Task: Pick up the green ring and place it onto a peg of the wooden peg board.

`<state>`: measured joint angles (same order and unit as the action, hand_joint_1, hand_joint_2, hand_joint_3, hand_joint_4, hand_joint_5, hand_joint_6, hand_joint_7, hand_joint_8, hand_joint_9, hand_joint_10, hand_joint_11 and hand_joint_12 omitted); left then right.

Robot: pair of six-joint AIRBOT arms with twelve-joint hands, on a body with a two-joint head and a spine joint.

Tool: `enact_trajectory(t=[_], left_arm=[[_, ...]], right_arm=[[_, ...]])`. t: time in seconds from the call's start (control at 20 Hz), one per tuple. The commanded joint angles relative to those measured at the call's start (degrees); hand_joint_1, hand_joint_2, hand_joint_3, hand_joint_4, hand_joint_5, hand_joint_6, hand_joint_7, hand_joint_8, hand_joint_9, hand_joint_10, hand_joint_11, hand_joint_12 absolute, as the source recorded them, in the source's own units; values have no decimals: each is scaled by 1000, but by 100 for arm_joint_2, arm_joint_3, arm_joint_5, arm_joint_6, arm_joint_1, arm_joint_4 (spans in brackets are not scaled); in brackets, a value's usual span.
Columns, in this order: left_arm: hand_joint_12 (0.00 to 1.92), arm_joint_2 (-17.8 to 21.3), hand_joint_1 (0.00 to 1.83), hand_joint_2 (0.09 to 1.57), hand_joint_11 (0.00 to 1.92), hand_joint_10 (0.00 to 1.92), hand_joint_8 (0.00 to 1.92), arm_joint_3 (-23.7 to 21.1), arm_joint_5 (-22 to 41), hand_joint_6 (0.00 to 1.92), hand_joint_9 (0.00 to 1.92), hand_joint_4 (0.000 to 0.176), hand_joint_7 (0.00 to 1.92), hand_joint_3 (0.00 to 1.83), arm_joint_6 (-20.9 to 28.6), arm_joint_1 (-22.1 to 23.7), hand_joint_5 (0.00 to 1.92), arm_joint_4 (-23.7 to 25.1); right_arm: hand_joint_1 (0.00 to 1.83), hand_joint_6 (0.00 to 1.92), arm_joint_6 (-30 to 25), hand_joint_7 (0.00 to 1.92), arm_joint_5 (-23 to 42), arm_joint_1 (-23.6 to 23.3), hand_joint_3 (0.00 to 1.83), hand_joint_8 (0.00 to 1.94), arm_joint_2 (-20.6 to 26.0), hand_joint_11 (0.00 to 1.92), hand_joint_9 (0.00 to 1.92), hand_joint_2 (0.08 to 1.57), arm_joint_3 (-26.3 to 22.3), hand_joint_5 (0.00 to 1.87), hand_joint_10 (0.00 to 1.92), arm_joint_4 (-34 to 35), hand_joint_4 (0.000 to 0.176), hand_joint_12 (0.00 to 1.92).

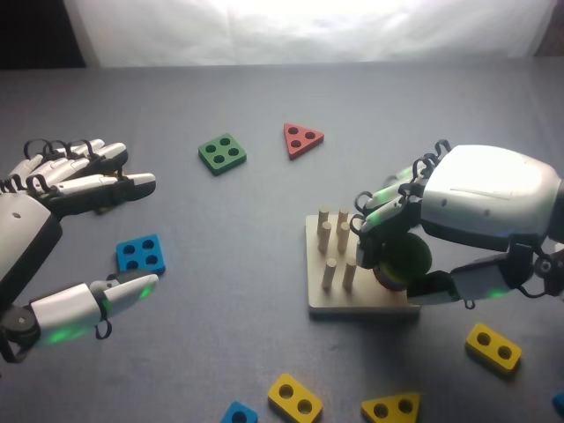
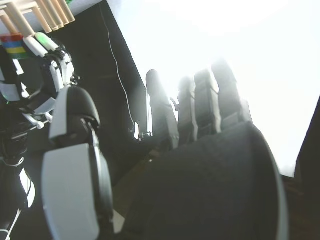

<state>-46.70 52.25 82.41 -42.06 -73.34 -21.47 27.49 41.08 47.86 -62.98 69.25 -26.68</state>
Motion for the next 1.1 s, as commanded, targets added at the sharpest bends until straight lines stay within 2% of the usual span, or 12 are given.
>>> enact_trajectory(t=[0.0,0.15,0.25,0.45,0.5,0.6,0.65,0.85,0.9,0.95,1.0,1.05], left_arm=[[582,-12,862,1052,0,5,2,-12,775,1,191,0,287,0,35,48,621,133],[566,-13,877,1050,0,1,0,-16,787,1,184,0,287,0,35,47,620,127],[519,-14,852,1056,0,0,0,-20,791,0,174,5,279,1,35,47,609,125],[630,-12,849,1047,0,10,3,-37,865,1,218,0,304,0,39,47,620,119],[681,-15,854,1046,0,12,4,-42,923,0,240,10,319,0,54,47,587,109],[579,-128,845,1077,0,6,12,-33,1222,5,237,0,371,6,169,31,563,30],[635,-190,838,1098,0,10,13,-14,1338,5,266,0,408,6,231,31,574,3],[343,-254,730,1181,0,0,0,37,1662,0,168,53,281,7,528,32,369,-8],[288,-255,707,1171,0,0,0,38,1692,0,155,38,241,1,598,32,297,5],[360,-262,692,1167,0,3,0,53,1698,1,169,20,229,0,675,33,267,33],[697,-262,670,1141,0,6,4,62,1699,2,243,0,280,1,712,37,281,53],[767,-254,685,1141,0,6,2,80,1700,0,258,0,284,3,759,83,267,86]], right_arm=[[1208,137,5,515,603,-78,0,133,-26,388,523,1068,-50,747,476,120,8,1024],[1180,2,5,500,799,-78,1,5,44,189,535,1055,-108,733,79,239,70,1024],[1148,8,5,517,924,-78,6,9,121,92,502,1067,-145,747,34,322,59,993],[1086,0,5,538,1427,-76,0,5,355,58,515,1052,-269,749,12,655,65,1147],[993,1,7,562,1665,-69,2,13,418,11,504,1055,-310,751,6,813,66,1137],[781,1,293,619,2313,128,4,13,601,11,529,1154,-444,758,8,1502,17,1114],[665,0,407,584,2616,275,13,3,679,1,480,1226,-500,712,2,1830,4,1044],[537,1,496,645,3837,740,12,2,903,1,559,1338,-618,694,5,2751,0,1098],[781,1276,599,634,4141,814,0,0,960,0,543,1357,-686,590,0,2943,32,1085],[690,694,668,609,4459,899,0,0,1004,0,526,1365,-741,452,10,3111,0,1064],[790,327,690,662,4635,967,0,11,1039,82,607,1319,-772,567,43,3200,0,1151],[746,173,725,681,4979,1082,0,10,1119,252,664,1312,-839,581,60,3343,0,1128]])
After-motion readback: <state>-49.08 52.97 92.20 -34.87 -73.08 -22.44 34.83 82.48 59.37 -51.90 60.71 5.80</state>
